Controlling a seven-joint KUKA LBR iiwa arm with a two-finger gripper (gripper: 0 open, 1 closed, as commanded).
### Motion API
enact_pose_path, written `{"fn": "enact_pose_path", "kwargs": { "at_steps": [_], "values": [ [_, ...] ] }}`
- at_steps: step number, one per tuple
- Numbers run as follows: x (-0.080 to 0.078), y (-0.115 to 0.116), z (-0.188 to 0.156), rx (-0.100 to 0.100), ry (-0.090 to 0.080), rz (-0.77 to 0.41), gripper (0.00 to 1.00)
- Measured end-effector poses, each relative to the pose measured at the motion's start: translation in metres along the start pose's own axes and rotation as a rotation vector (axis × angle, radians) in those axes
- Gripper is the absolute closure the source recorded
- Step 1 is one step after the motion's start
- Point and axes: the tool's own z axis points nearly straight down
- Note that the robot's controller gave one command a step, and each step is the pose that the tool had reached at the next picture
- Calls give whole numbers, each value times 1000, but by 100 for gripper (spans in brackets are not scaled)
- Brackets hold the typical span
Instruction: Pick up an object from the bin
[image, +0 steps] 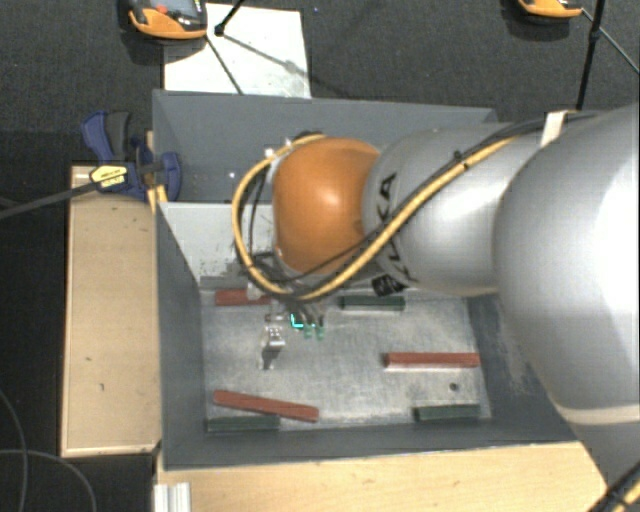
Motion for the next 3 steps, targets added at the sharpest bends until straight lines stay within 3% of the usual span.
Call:
{"fn": "enact_pose_path", "kwargs": {
  "at_steps": [1, 2, 3],
  "values": [
    [-2, -1, -4, -1, -8, 5, 0],
    [40, -9, 20, -2, -13, -95, 0],
    [70, -14, 22, 0, -1, -144, 0]
  ]
}}
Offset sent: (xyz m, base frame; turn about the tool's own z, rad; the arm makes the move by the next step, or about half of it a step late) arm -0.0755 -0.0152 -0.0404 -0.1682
